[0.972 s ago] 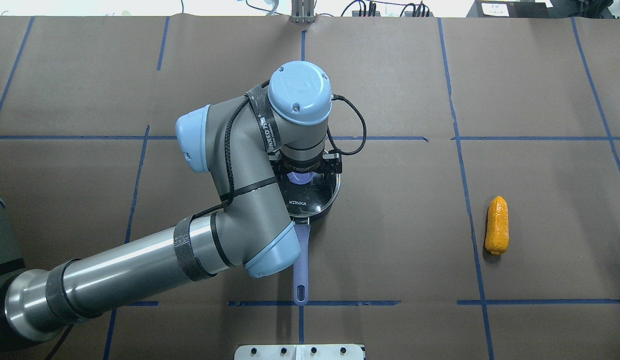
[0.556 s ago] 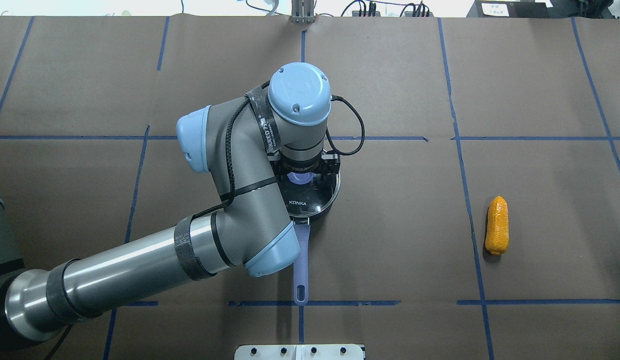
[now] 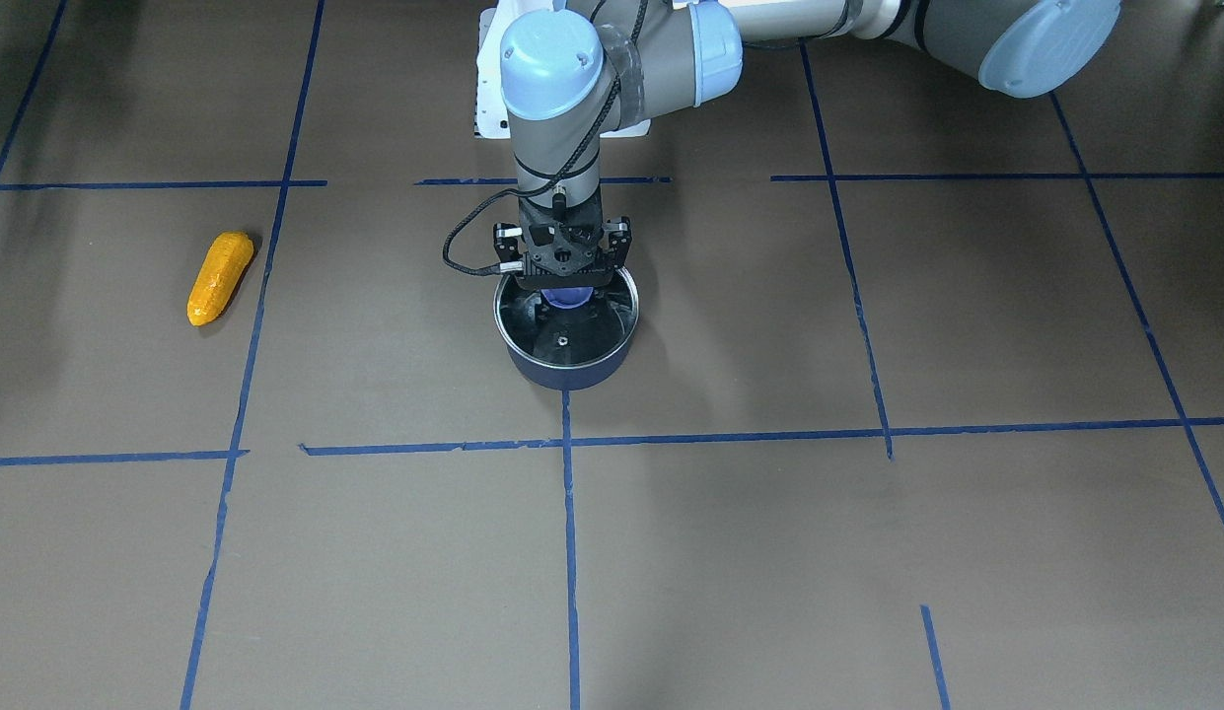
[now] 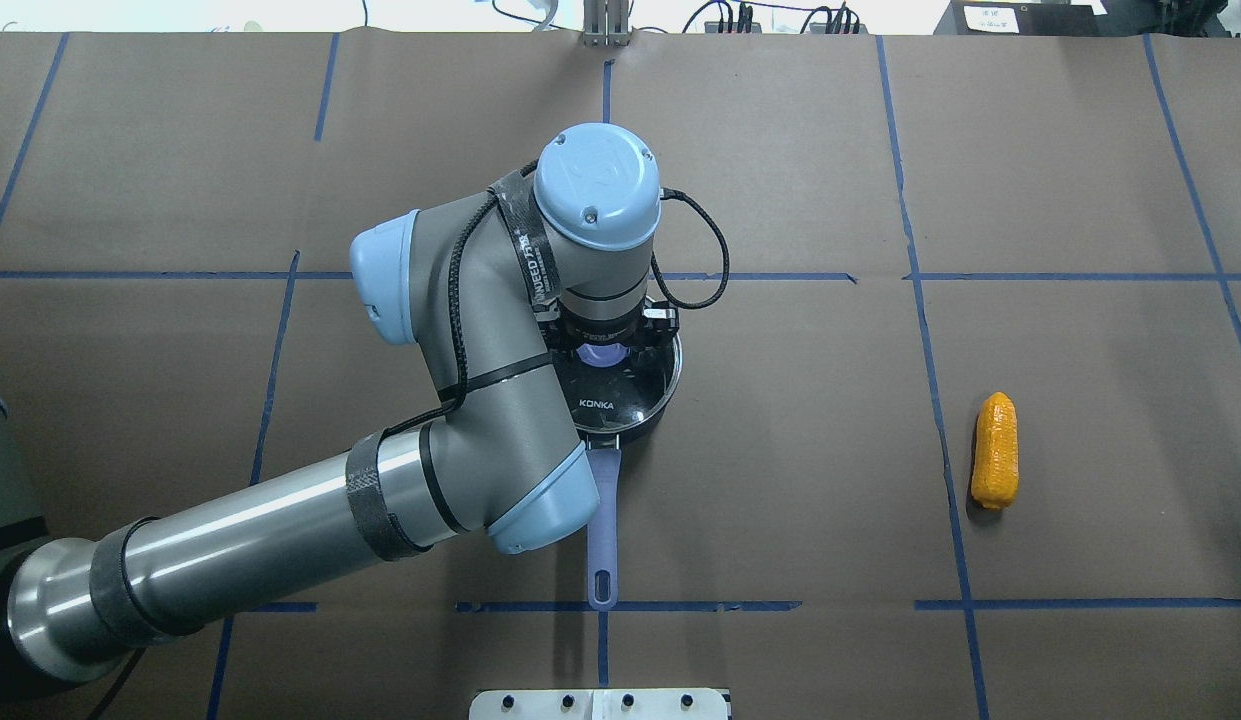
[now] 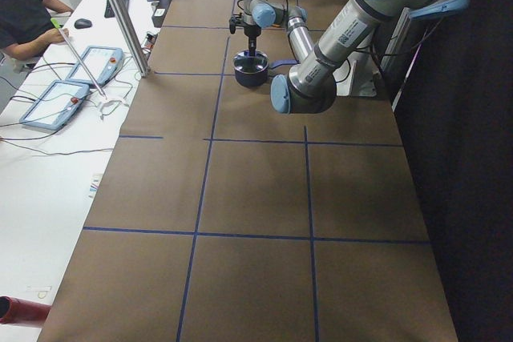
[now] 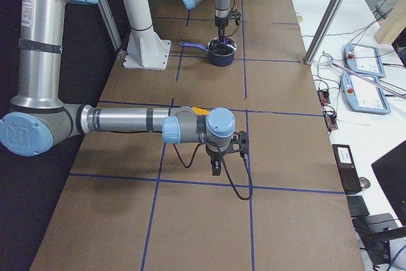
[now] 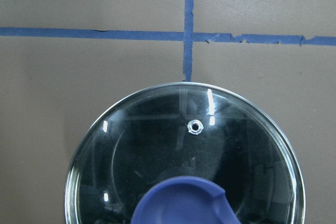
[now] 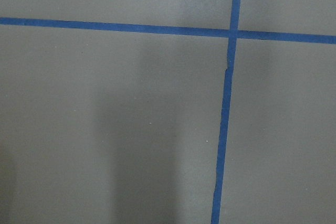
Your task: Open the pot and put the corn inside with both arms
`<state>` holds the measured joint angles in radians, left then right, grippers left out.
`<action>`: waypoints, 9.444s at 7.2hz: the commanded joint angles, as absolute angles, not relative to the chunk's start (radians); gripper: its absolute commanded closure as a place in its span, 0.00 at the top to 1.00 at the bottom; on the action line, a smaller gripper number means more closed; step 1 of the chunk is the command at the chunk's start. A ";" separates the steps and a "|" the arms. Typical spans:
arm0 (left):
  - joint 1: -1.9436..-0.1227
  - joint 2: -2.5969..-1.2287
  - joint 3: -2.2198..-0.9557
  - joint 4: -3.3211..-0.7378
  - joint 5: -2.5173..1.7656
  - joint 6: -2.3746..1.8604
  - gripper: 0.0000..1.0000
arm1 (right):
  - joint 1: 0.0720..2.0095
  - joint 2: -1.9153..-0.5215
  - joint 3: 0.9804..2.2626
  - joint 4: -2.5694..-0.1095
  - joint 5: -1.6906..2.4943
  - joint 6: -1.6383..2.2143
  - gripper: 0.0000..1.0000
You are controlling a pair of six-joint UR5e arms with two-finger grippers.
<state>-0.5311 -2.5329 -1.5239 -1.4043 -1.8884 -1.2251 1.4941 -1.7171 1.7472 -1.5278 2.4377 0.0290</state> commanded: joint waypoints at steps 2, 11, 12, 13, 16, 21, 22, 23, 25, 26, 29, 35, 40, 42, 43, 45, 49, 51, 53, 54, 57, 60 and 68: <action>-0.618 -2.478 -1.734 -1.295 -1.897 -1.213 0.00 | 1.483 -1.717 1.750 -1.528 2.442 0.035 1.00; -0.677 -1.945 -1.852 -1.511 -2.000 -0.991 0.06 | 1.417 -1.713 1.750 -1.528 2.456 0.035 1.00; -0.675 -1.941 -1.847 -1.546 -2.000 -0.991 0.23 | 1.410 -1.710 1.750 -1.528 2.457 0.035 1.00; -0.675 -1.937 -1.835 -1.554 -2.000 -0.989 0.46 | 1.387 -1.707 1.750 -1.528 2.453 0.035 1.00; -0.676 -1.936 -1.838 -1.555 -2.002 -0.989 0.63 | 1.269 -1.677 1.747 -1.391 2.444 0.289 1.00; -0.687 -1.899 -1.855 -1.554 -2.002 -0.988 1.00 | 1.129 -1.666 1.750 -1.134 2.419 0.662 1.00; -0.710 -1.870 -1.861 -1.554 -2.012 -0.976 1.00 | 1.093 -1.666 1.753 -1.088 2.405 0.758 1.00; -0.759 -1.855 -1.865 -1.554 -2.040 -0.973 1.00 | 1.021 -1.657 1.753 -1.004 2.351 0.911 1.00; -0.892 -1.731 -1.934 -1.551 -2.077 -0.768 1.00 | 0.829 -1.658 1.776 -0.887 2.133 1.212 1.00; -0.960 -1.709 -1.940 -1.551 -2.136 -0.690 1.00 | 0.796 -1.672 1.799 -0.887 2.109 1.259 0.99; -0.969 -1.709 -1.947 -1.551 -2.154 -0.689 1.00 | 0.707 -1.689 1.801 -0.887 2.046 1.360 0.99; -0.974 -1.707 -1.948 -1.548 -2.155 -0.689 1.00 | 0.667 -1.710 1.865 -0.890 2.013 1.382 0.00; -0.994 -1.657 -1.989 -1.551 -2.160 -0.687 1.00 | 0.641 -1.393 1.979 -1.004 2.014 1.655 0.00; -0.993 -1.658 -1.990 -1.551 -2.160 -0.689 1.00 | 0.576 -1.043 1.888 -1.304 1.972 1.733 0.00; -0.991 -1.658 -1.990 -1.551 -2.160 -0.689 1.00 | 0.531 -0.961 1.811 -1.302 1.894 1.768 0.00; -0.991 -1.663 -1.990 -1.551 -2.160 -0.689 1.00 | 0.528 -0.945 1.764 -1.302 1.885 1.763 0.01; -0.991 -1.664 -1.993 -1.551 -2.160 -0.690 1.00 | 0.525 -0.881 1.657 -1.302 1.858 1.755 0.89; -0.991 -1.664 -1.994 -1.551 -2.160 -0.690 1.00 | 0.523 -0.880 1.663 -1.301 1.861 1.752 1.00; -0.996 -1.657 -1.994 -1.552 -2.160 -0.633 1.00 | 0.642 -0.964 1.730 -1.307 2.065 1.659 1.00; -1.024 -1.655 -1.993 -1.540 -2.163 -0.548 1.00 | 0.787 -1.045 1.756 -1.308 2.221 1.540 1.00; -1.182 -1.620 -1.938 -1.537 -2.226 -0.272 1.00 | 1.125 -1.403 1.796 -1.316 2.436 0.903 1.00; -1.463 -1.638 -1.673 -1.540 -2.354 0.154 1.00 | 1.386 -1.597 1.686 -1.400 2.439 0.244 1.00; -1.534 -1.632 -1.678 -1.381 -2.367 0.196 1.00 | 1.549 -1.660 1.611 -1.559 2.366 -0.158 1.00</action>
<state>-1.5334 -1.6437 -1.6736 -1.3784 -2.3668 0.1953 1.5403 -1.6585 1.6044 -1.5580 2.3842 -0.1437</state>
